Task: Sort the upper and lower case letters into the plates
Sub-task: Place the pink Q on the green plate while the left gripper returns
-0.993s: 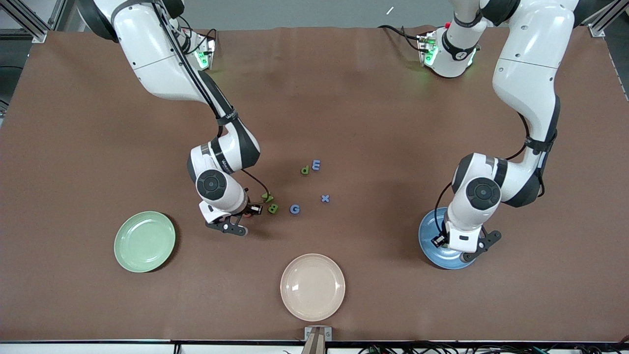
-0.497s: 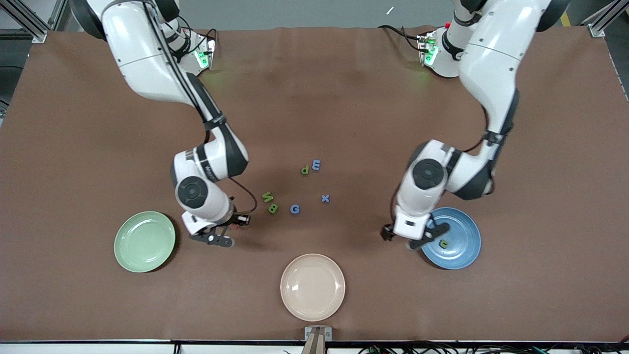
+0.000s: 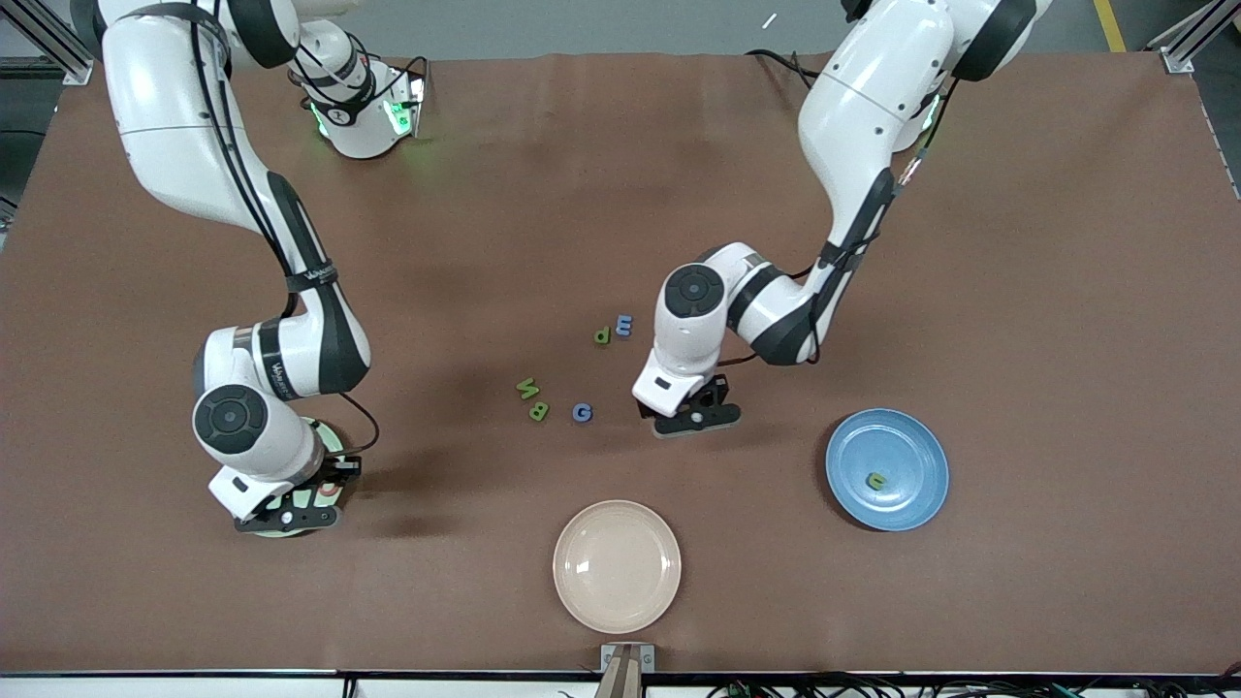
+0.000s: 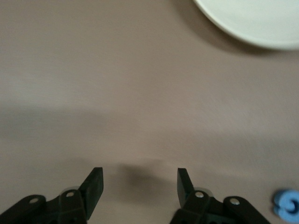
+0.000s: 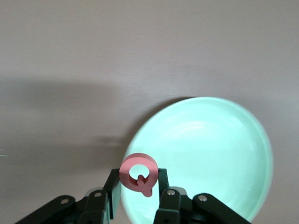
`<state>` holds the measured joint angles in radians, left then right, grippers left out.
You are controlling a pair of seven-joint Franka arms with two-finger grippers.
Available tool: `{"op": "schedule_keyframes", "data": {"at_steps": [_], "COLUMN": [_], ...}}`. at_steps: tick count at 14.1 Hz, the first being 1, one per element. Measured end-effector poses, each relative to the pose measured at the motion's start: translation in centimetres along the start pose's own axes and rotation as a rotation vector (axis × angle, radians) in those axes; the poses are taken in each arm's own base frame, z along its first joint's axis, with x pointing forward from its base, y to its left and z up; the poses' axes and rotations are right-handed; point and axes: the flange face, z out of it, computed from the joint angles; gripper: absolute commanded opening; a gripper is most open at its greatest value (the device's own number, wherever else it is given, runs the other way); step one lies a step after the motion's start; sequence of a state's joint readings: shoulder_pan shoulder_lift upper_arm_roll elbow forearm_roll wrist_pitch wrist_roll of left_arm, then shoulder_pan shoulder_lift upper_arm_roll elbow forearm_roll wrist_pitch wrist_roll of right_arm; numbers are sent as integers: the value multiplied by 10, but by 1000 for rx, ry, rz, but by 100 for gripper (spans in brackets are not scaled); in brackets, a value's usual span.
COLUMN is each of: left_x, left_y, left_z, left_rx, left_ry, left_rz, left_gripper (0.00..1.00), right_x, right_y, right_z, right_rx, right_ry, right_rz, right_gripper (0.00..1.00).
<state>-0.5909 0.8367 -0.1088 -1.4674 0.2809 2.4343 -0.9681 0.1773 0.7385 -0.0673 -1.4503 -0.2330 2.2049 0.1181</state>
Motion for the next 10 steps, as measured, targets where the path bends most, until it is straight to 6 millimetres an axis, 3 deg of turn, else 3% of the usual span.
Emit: {"op": "schedule_keyframes", "data": {"at_steps": [3, 4, 7, 10], "left_x": [-17, -22, -35, -42], "left_y": [21, 26, 38, 42], "left_z": [14, 15, 15, 15], "left_rx": [-5, -7, -9, -6], "left_ry": [-6, -6, -9, -13], "left_rz": [69, 83, 108, 119], "left_gripper": [69, 67, 63, 52], "right_x": [-1, -2, -3, -2], "right_y": [22, 27, 24, -1], "right_z": [6, 10, 17, 13], "right_rx": [-94, -102, -99, -32], "right_ry": [-1, -6, -14, -11], "right_rz": [-79, -86, -95, -66], "right_gripper": [71, 81, 82, 82]}}
